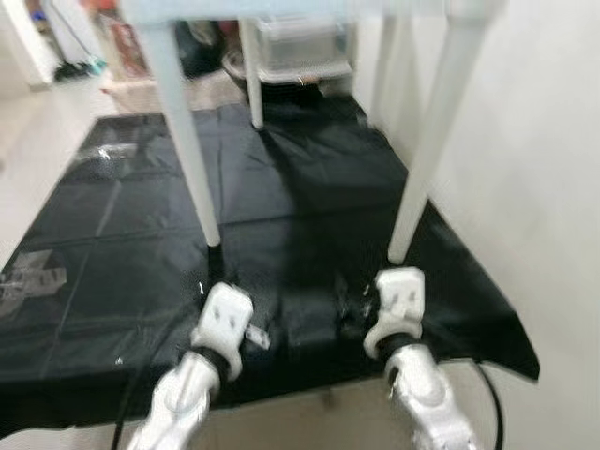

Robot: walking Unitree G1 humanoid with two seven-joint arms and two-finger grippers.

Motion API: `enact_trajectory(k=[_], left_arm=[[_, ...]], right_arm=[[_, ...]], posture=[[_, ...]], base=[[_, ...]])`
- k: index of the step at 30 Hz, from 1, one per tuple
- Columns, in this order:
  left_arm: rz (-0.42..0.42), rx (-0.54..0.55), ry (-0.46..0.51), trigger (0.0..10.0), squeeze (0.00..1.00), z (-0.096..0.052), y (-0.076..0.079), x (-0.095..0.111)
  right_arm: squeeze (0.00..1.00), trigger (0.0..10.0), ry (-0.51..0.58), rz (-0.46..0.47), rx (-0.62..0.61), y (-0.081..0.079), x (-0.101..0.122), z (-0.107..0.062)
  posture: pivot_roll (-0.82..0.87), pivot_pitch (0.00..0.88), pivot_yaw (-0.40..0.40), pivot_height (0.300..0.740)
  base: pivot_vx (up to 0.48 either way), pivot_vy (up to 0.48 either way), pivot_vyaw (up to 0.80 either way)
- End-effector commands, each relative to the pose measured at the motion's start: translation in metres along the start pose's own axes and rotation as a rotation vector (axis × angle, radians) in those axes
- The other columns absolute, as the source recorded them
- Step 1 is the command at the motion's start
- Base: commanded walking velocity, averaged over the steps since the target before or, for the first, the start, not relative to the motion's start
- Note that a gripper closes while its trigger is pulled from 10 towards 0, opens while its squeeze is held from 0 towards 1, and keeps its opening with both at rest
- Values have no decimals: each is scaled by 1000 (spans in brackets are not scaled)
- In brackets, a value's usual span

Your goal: Building children table

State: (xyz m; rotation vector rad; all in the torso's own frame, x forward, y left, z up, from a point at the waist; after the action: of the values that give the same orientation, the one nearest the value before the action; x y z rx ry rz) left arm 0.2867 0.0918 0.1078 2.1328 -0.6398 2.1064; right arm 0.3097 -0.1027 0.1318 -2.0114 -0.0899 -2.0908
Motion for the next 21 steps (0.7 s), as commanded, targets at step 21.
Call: enact_trajectory(k=[21], left_arm=[[-34, -6, -91, 10000, 0, -1, 5, -12]], right_arm=[[0, 10000, -154, 47, 51, 1, -28, -4]], posture=[[44, 0, -19, 740]], base=[[-96, 0, 289]])
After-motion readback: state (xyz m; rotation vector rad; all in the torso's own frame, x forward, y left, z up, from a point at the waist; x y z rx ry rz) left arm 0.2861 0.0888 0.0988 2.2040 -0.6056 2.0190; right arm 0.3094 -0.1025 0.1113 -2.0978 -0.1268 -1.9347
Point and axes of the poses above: a point about 5 cm out from each wrist's last joint towards the gripper, its own z axis pointing out of the wrist towards the gripper, its own x axis along the axis of the wrist's last joint, y = z × x, the point moved 4 cm from there along z, pointing out of the wrist towards the gripper, and after that the axes turned 8 degrees about z, right-handed, at the moved point
